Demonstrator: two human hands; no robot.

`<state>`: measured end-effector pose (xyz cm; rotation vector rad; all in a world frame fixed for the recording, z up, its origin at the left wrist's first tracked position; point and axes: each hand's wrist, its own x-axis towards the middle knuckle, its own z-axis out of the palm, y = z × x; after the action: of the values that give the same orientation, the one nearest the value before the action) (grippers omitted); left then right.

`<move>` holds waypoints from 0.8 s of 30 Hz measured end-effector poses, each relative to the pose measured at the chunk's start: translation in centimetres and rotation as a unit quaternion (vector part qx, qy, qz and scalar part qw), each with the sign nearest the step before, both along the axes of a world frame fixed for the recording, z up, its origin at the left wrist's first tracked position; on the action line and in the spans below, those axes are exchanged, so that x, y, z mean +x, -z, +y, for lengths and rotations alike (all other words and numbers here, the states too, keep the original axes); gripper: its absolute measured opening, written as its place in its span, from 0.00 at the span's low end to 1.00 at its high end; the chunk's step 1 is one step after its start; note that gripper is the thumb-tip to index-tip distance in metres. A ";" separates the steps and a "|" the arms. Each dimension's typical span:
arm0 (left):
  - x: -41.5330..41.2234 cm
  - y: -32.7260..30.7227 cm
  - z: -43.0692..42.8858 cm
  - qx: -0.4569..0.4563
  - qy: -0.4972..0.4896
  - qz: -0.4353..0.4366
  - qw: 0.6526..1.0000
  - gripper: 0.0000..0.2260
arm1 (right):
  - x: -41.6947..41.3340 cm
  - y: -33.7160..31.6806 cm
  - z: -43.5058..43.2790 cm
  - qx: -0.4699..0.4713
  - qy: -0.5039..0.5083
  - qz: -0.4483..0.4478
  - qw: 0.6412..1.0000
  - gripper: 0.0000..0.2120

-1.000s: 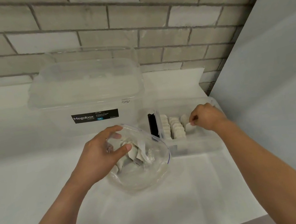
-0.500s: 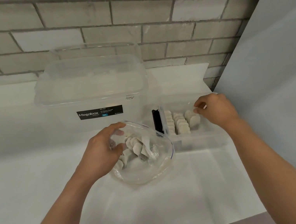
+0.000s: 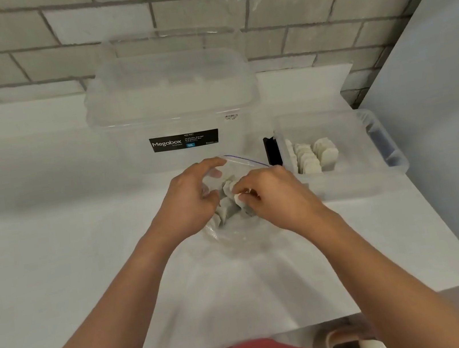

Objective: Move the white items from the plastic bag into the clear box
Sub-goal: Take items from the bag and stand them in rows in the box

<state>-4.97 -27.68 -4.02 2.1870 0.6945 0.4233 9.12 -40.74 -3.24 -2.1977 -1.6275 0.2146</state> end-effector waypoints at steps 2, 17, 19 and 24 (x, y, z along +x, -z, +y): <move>0.0 0.2 -0.2 0.001 0.011 0.001 1.000 0.25 | 0.1 2.2 1.7 -0.084 -0.015 -0.104 0.991 0.15; 0.8 0.8 0.0 -0.029 0.014 -0.015 0.999 0.24 | 0.3 3.1 2.9 -0.211 -0.082 -0.237 0.945 0.09; 0.8 0.8 0.1 -0.030 0.010 -0.015 0.999 0.24 | 0.4 3.0 3.0 -0.205 -0.081 -0.235 0.947 0.09; 0.8 0.8 0.2 -0.047 0.003 -0.016 0.999 0.24 | 0.6 2.3 2.6 -0.152 -0.072 -0.208 0.964 0.12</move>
<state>-4.18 -27.52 -4.82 2.0884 0.6769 0.4136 9.75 -38.13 -5.51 -2.4780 -2.1059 0.0428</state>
